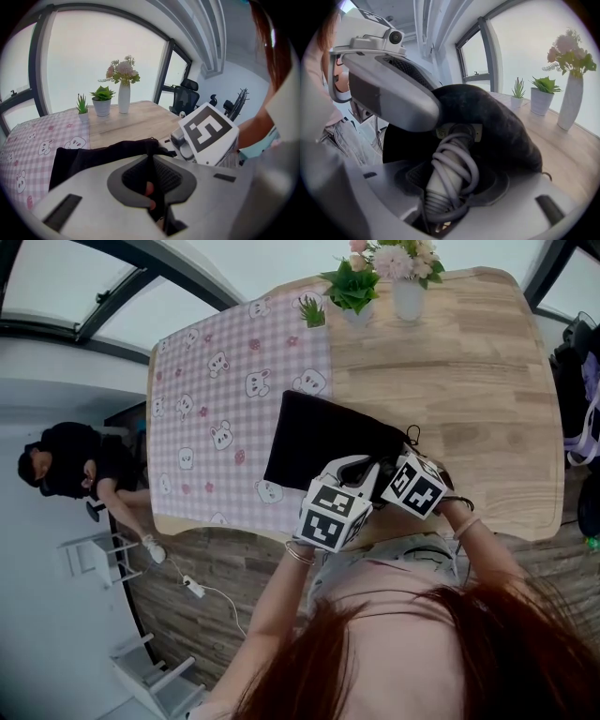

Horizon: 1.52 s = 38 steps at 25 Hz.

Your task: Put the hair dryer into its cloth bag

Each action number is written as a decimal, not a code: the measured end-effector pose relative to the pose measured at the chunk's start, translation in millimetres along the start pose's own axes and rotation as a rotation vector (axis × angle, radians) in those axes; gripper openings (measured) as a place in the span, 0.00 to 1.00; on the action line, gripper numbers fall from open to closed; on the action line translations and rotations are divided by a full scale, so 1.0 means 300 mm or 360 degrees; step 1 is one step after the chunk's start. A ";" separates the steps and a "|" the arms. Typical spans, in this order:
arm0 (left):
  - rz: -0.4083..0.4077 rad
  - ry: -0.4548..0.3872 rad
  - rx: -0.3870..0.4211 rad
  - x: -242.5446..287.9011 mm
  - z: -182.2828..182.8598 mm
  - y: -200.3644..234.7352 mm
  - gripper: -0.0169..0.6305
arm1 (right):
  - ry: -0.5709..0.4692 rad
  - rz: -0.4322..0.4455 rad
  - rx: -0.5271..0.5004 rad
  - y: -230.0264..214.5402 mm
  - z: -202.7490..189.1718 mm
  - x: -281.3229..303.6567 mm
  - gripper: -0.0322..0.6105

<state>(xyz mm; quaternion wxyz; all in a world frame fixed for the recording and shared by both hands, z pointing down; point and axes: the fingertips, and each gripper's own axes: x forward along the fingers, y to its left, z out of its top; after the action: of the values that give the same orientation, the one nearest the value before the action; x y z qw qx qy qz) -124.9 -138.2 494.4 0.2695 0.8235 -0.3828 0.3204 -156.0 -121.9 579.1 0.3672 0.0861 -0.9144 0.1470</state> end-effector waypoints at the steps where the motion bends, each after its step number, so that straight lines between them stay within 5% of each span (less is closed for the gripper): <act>1: 0.0002 0.0005 0.0001 0.000 -0.003 0.002 0.07 | -0.0006 0.0005 0.0004 -0.001 0.004 0.005 0.39; 38: -0.0074 0.0017 -0.0169 0.039 -0.032 0.047 0.07 | -0.0226 0.0088 -0.0076 -0.070 0.106 0.111 0.39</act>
<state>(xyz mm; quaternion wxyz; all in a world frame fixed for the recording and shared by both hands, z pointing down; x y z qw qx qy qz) -133.3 -144.8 512.0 0.3223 0.8150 -0.3786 0.2975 -194.6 -153.9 584.9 0.2992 0.0622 -0.9434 0.1286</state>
